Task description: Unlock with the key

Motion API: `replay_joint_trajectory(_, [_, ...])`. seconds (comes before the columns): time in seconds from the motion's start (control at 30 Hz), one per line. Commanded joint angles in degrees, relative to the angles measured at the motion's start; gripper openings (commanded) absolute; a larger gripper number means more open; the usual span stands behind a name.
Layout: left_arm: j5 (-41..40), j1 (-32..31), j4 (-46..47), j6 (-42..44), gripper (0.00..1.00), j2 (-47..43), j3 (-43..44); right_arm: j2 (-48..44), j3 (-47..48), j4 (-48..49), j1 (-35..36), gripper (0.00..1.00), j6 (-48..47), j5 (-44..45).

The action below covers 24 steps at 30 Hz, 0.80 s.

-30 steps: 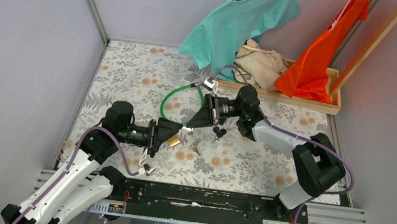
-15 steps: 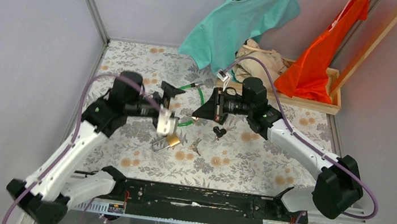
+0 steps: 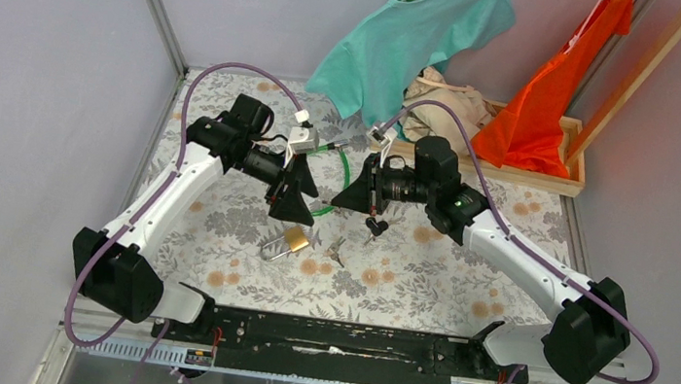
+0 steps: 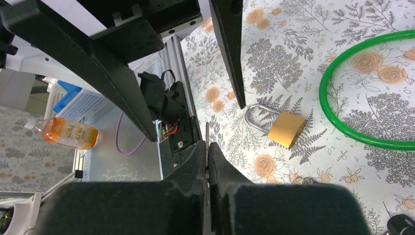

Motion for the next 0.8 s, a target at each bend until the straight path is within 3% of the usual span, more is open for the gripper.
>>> replay_joint_trajectory(0.0, [6.14,0.12,-0.66,-7.47,0.85,0.28,2.12,1.36,4.39,0.44,1.14,0.0,-2.25,-2.58])
replay_joint_trajectory(0.13, [6.94,0.02,0.03,-9.27,0.8,0.47,2.05,2.52,5.47,1.33,1.93,0.0,-1.9,-2.68])
replay_joint_trajectory(0.23, [5.95,0.03,2.01,-10.76,0.7,0.49,2.05,3.64,6.67,0.73,2.04,0.0,-2.24,-2.86])
replay_joint_trajectory(0.4, [5.1,0.09,3.33,-11.18,0.37,0.39,2.04,3.59,7.57,-0.5,2.07,0.0,-2.82,-2.54])
replay_joint_trajectory(0.6, [4.11,0.03,3.34,-9.81,0.04,0.75,2.64,3.32,8.18,-2.03,2.24,0.0,-3.39,-2.68])
replay_joint_trajectory(0.67, [3.6,0.03,3.38,-9.7,0.0,0.78,3.01,3.16,8.25,-2.58,2.26,0.0,-3.06,-2.3])
replay_joint_trajectory(0.7, [3.1,0.03,3.45,-9.85,0.0,0.72,3.12,3.08,8.39,-2.92,2.14,0.15,-2.77,-2.27])
replay_joint_trajectory(0.73, [2.76,0.05,3.46,-10.15,0.0,0.59,3.27,2.92,8.33,-2.98,1.91,0.41,-2.28,-2.52])
replay_joint_trajectory(0.77, [2.45,0.0,3.47,-10.49,0.0,0.4,3.3,2.74,7.99,-2.35,1.5,0.54,-1.44,-3.21])
